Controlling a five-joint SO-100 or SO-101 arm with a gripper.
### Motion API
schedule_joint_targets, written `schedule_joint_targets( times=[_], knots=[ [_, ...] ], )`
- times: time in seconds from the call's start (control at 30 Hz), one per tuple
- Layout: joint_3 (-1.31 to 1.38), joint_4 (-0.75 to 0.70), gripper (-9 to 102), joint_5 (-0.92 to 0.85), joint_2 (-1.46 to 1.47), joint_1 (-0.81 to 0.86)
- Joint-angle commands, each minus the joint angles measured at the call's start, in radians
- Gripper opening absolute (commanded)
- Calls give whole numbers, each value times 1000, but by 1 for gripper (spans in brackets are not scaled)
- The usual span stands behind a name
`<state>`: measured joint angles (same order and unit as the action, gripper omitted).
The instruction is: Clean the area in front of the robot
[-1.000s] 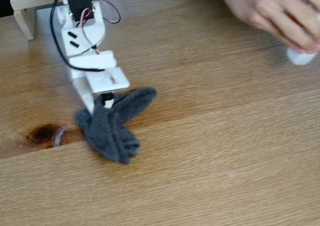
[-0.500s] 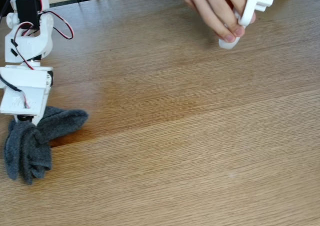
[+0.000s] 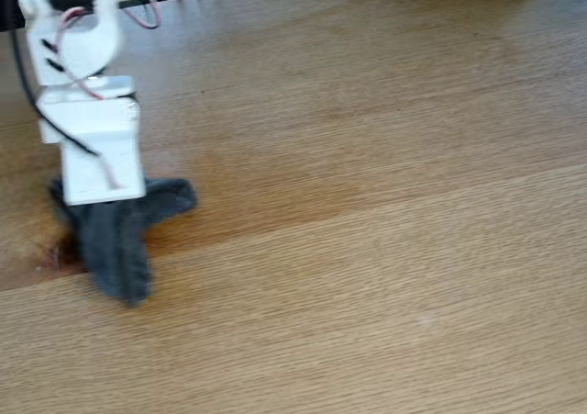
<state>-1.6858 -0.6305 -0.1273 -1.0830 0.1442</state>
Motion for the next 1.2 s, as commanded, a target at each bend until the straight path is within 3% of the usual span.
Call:
schedule_joint_targets(
  times=[0.0,0.23,0.47,0.73,0.97,1.07,1.17],
  knots=[
    [21,135,0,61,-87,-204],
    [29,437,0,-14,147,-252],
    [31,623,0,-164,314,-49],
    [31,561,0,-135,259,279],
    [31,511,0,-184,201,468],
    [21,442,0,-219,164,526],
    [18,268,0,-287,115,565]
  ],
)
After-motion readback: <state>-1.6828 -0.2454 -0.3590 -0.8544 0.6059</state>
